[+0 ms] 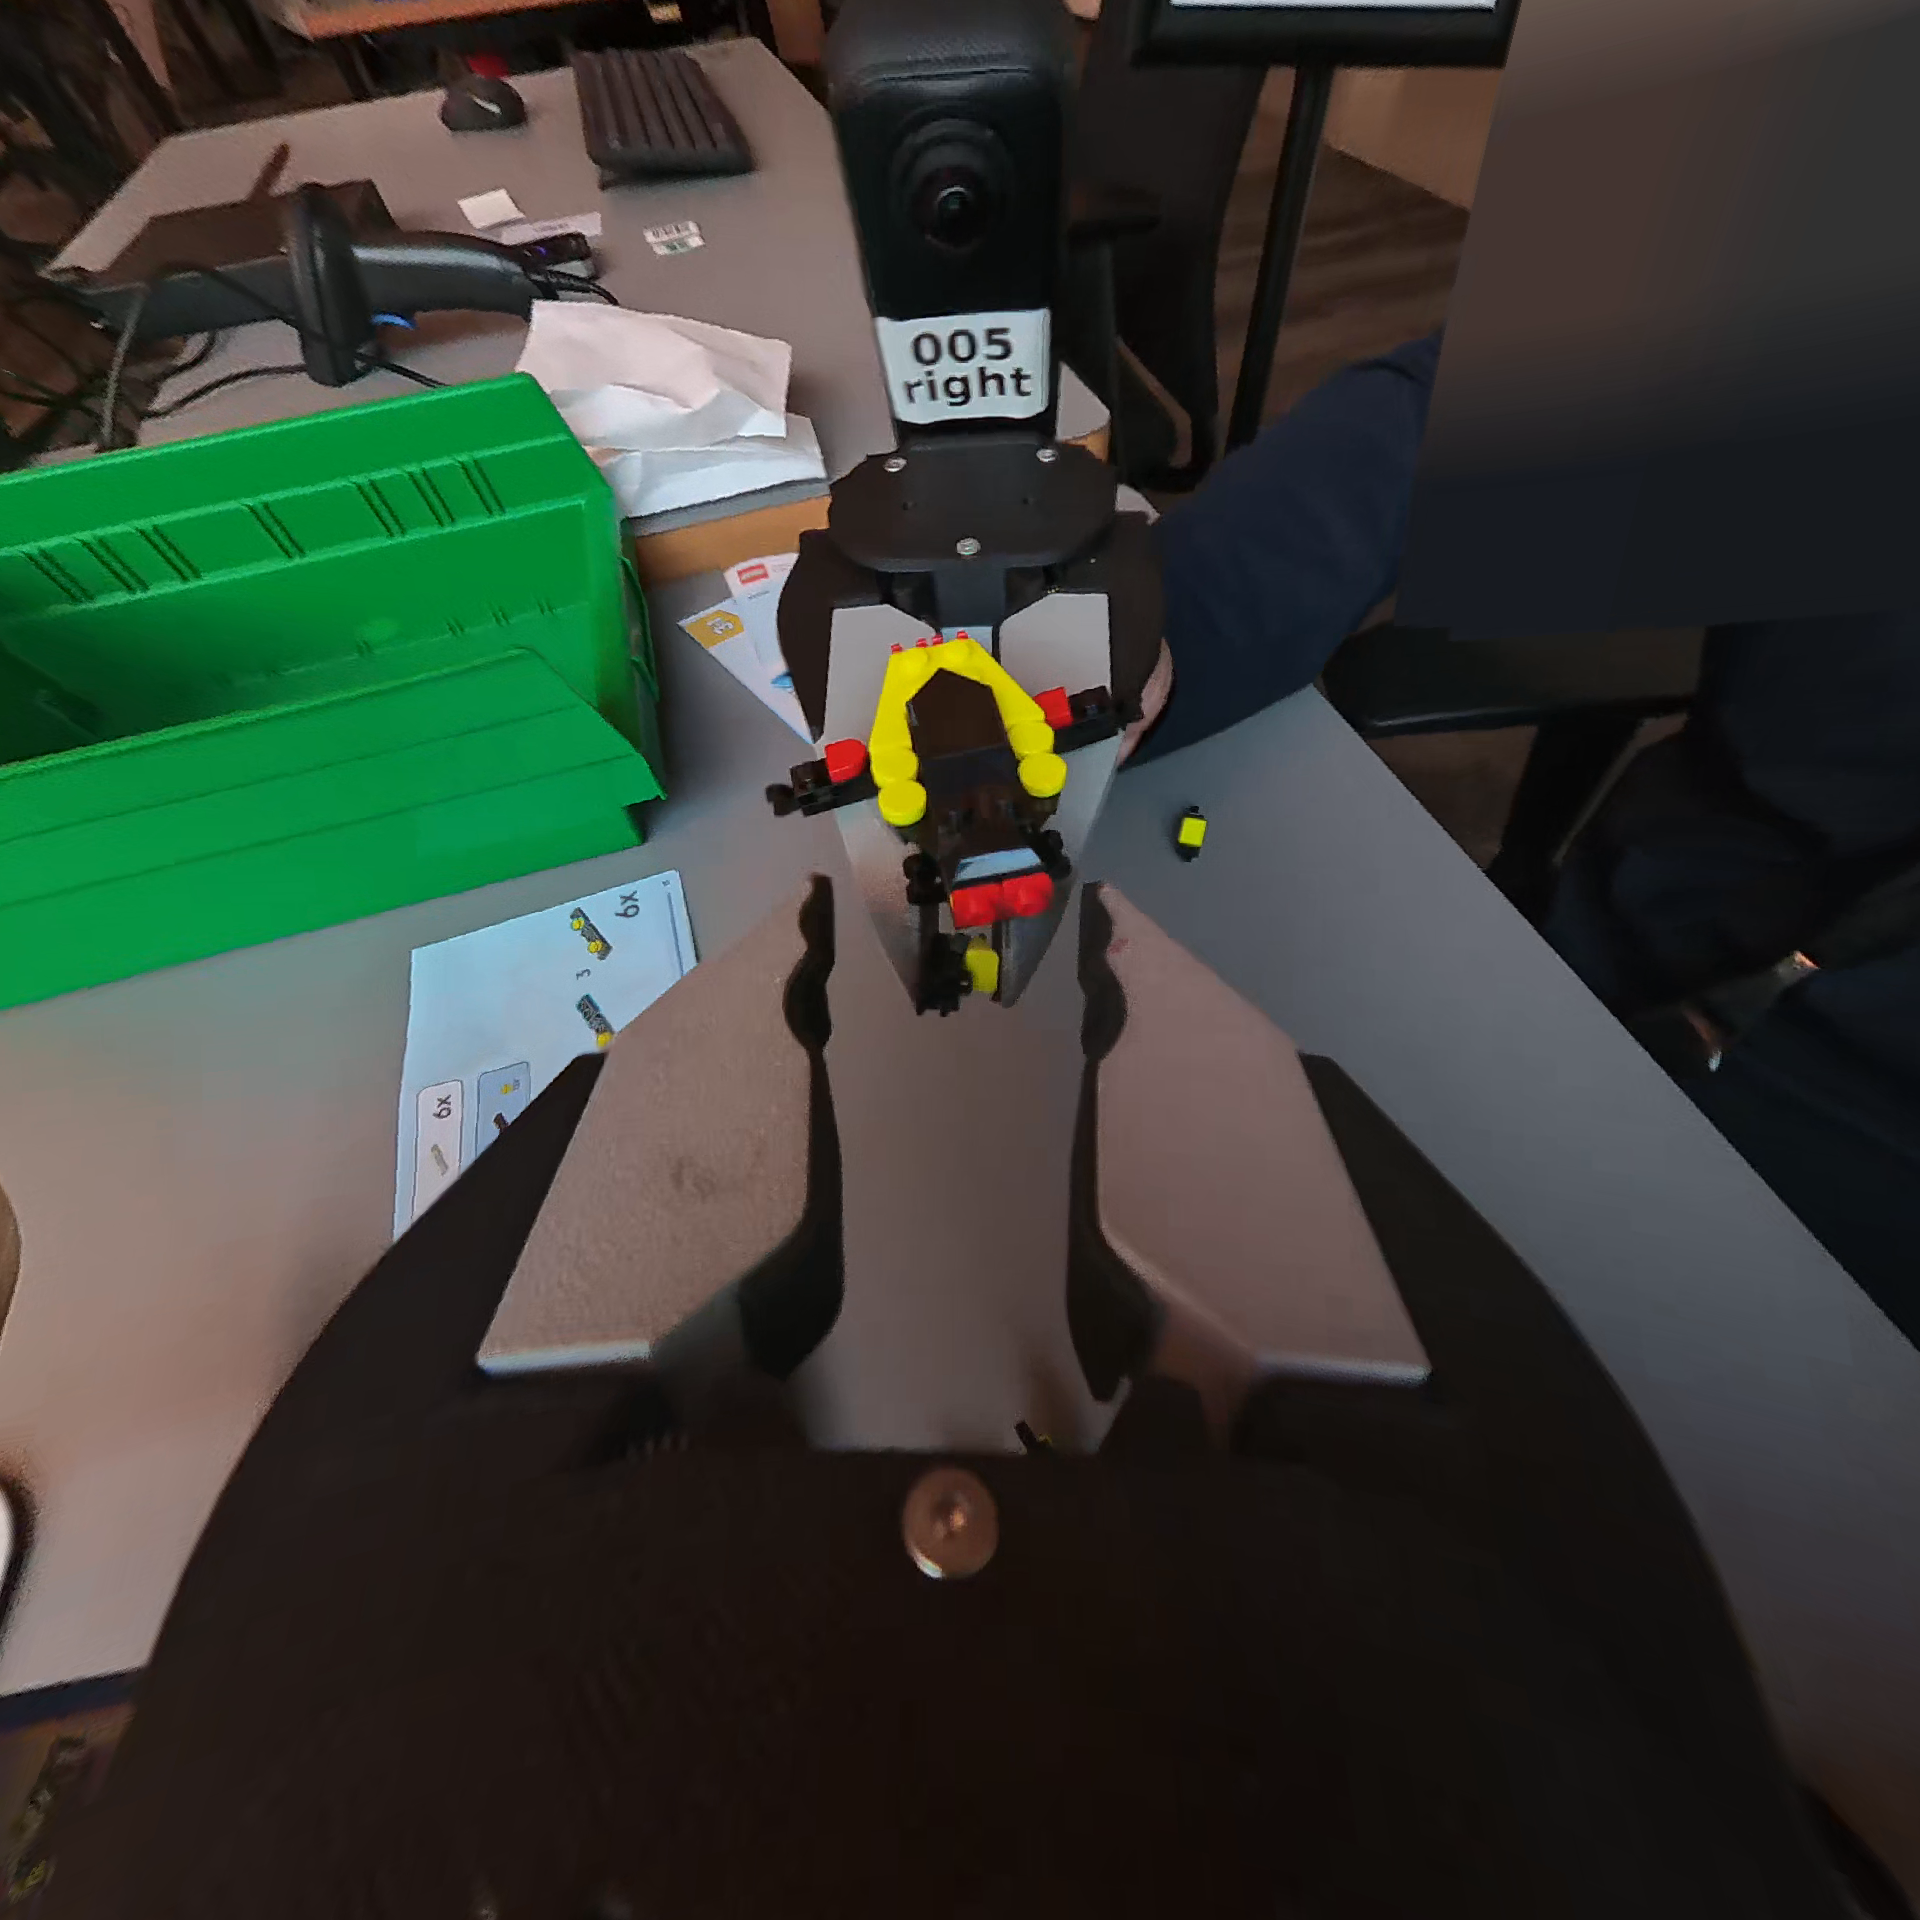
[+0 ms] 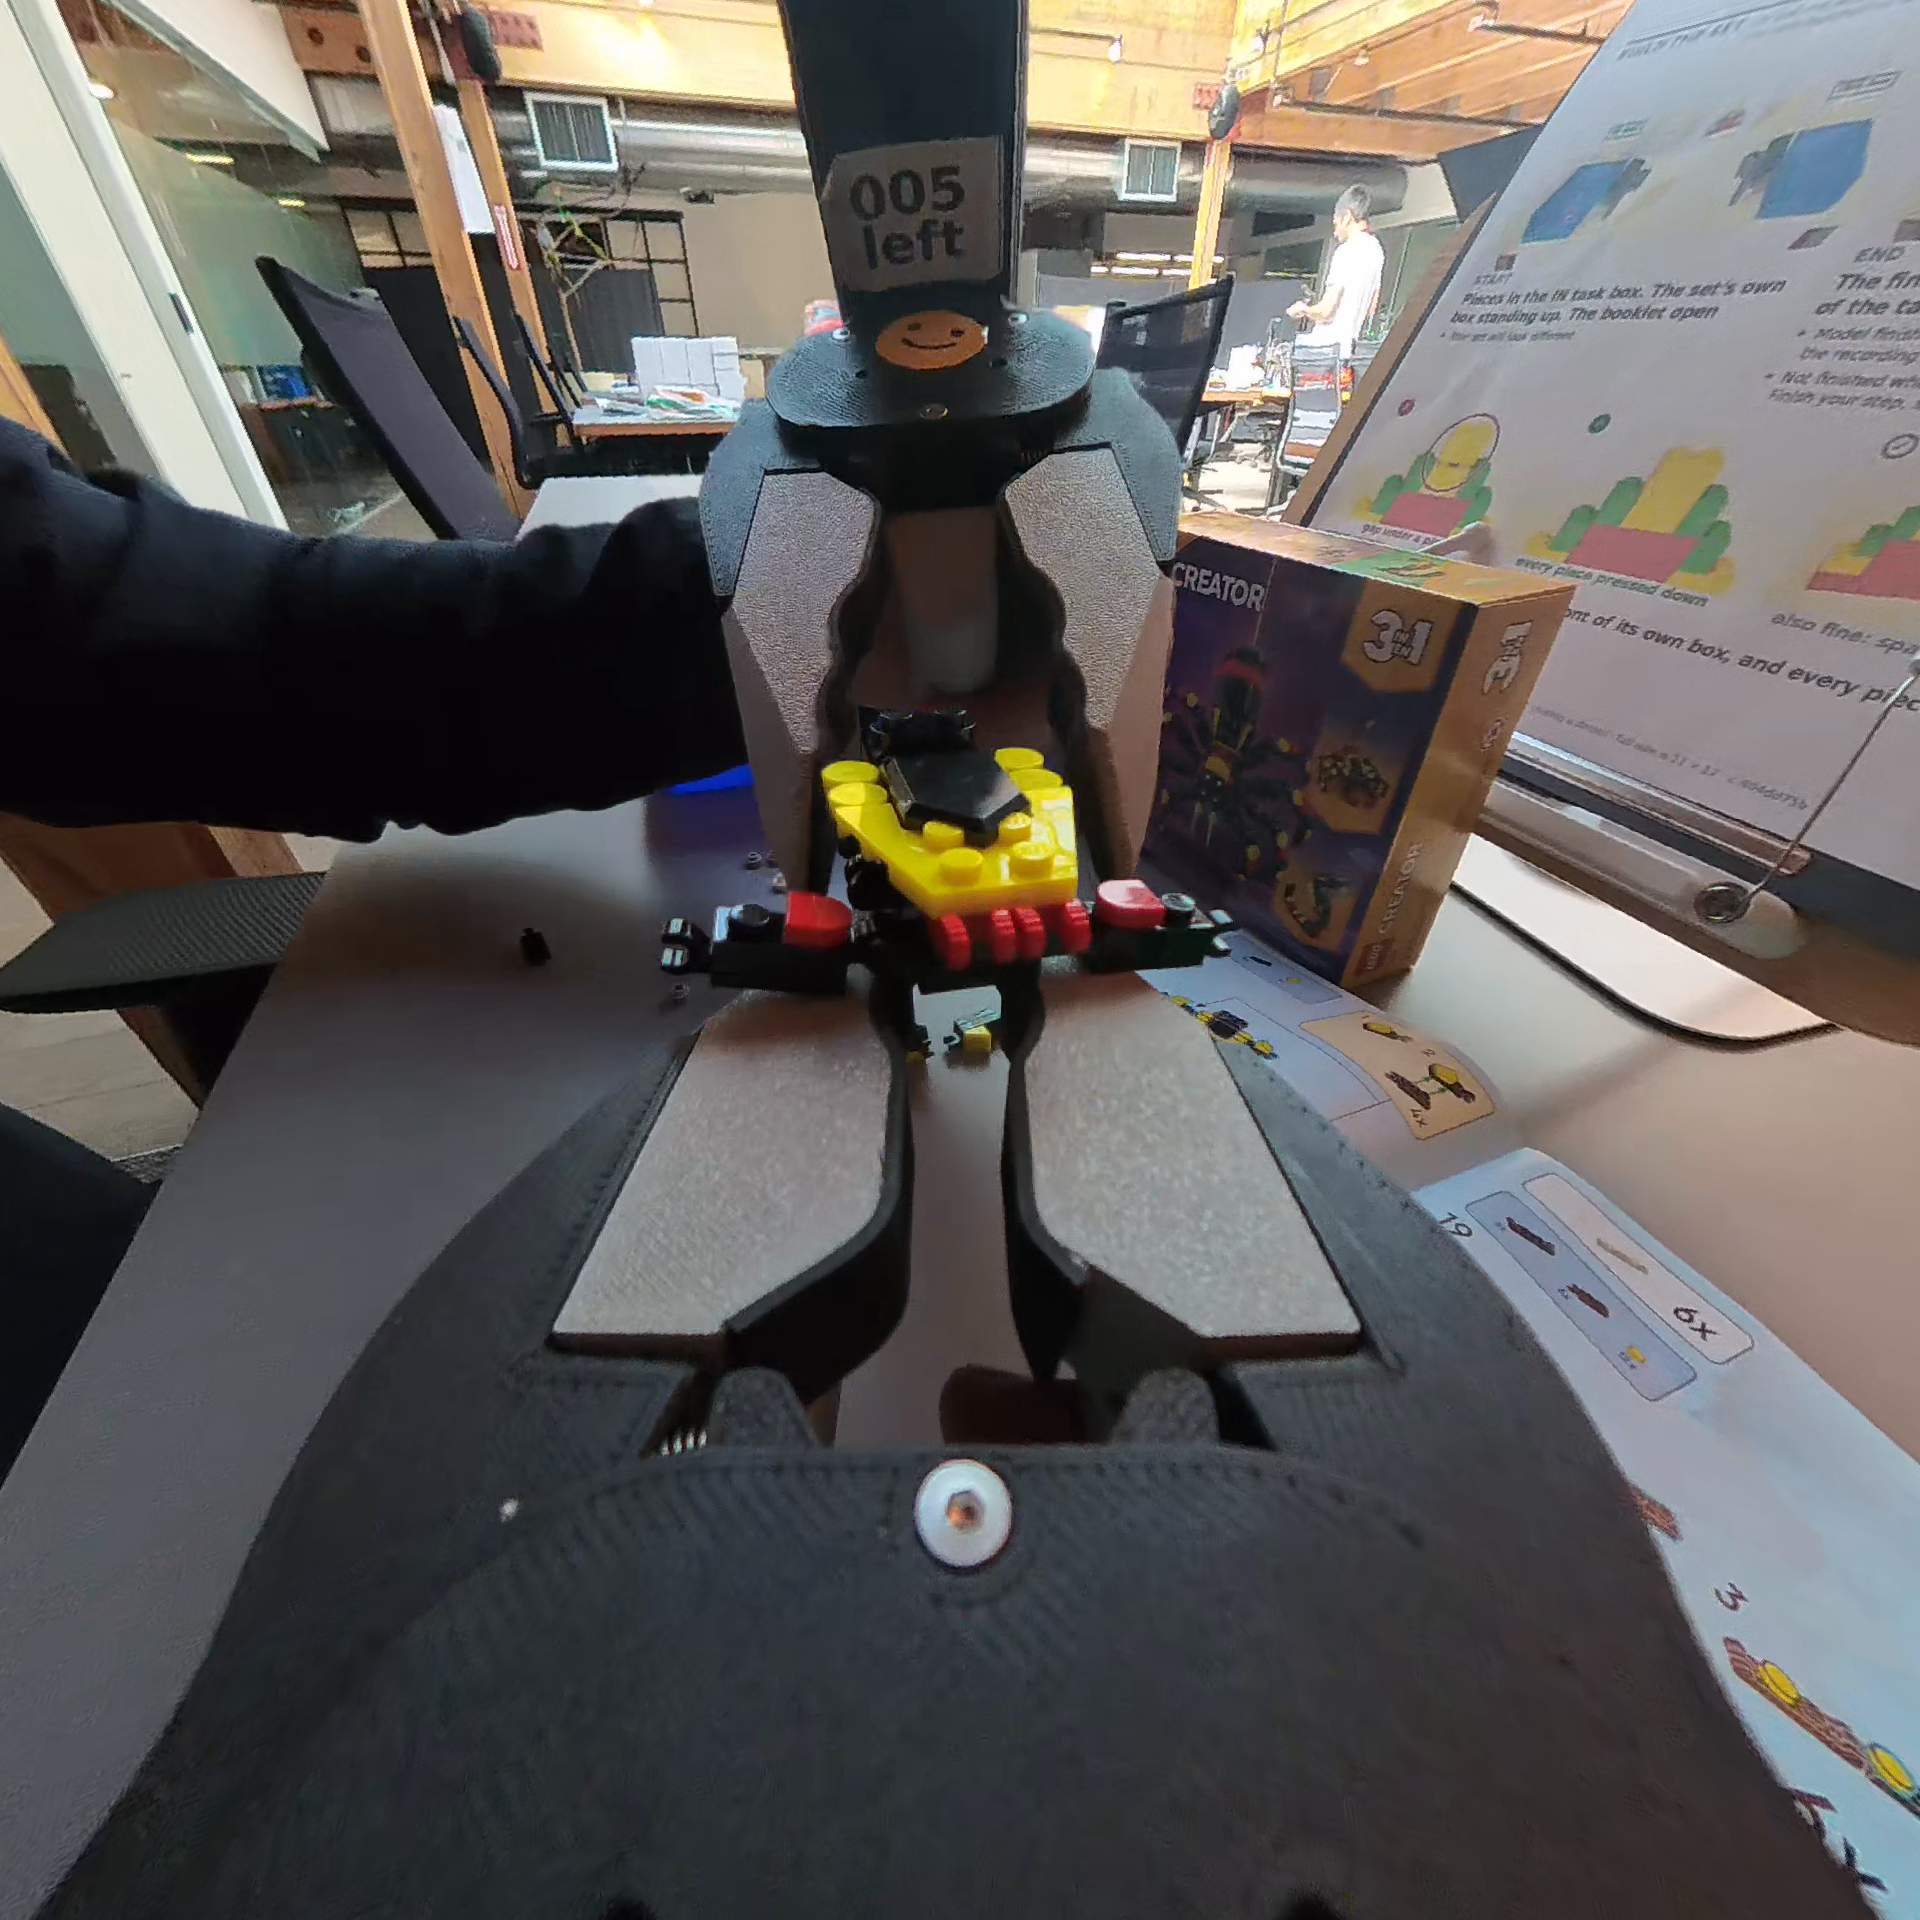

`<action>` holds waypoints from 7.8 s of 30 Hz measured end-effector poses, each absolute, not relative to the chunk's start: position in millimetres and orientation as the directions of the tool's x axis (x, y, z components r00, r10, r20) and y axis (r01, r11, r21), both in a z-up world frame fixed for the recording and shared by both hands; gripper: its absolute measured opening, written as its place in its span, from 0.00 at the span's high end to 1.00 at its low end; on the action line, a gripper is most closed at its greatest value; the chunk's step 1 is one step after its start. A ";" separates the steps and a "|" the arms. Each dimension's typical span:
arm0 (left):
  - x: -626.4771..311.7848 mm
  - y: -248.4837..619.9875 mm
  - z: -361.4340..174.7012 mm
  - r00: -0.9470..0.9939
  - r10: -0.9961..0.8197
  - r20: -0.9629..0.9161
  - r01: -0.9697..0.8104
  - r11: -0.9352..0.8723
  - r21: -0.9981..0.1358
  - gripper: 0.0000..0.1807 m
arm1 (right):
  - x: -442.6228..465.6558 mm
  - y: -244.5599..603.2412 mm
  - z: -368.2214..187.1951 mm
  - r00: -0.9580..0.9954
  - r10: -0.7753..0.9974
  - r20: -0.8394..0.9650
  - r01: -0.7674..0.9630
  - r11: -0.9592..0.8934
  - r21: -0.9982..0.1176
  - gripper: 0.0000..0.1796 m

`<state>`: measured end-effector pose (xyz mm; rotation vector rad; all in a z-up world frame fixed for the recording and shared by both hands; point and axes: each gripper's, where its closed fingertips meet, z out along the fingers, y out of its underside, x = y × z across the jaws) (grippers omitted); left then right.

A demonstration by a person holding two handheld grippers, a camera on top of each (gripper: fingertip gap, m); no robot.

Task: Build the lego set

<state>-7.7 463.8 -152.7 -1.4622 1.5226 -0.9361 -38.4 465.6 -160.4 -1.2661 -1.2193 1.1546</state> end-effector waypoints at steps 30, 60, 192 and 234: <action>-14.2 498.8 -163.8 0.213 -0.330 0.920 0.384 -0.837 -0.390 0.77 | -25.8 518.3 -190.5 0.411 0.872 0.264 0.338 0.124 -0.933 0.95; -51.7 462.5 -194.8 0.312 -0.942 -0.121 -0.514 -0.061 -0.855 0.90 | -3.9 482.7 -168.0 0.028 0.999 0.026 0.209 0.020 -0.978 0.95; -42.1 393.3 -255.2 0.125 -0.692 0.711 -0.499 -0.663 -0.557 0.86 | -16.6 414.2 -242.9 -0.321 0.858 0.402 0.547 0.514 -0.661 0.95; -35.9 388.4 -242.4 0.089 -0.841 0.533 -0.510 -0.498 -0.701 0.86 | -2.0 417.9 -238.0 -0.258 0.937 -0.236 0.590 -0.041 -0.807 0.95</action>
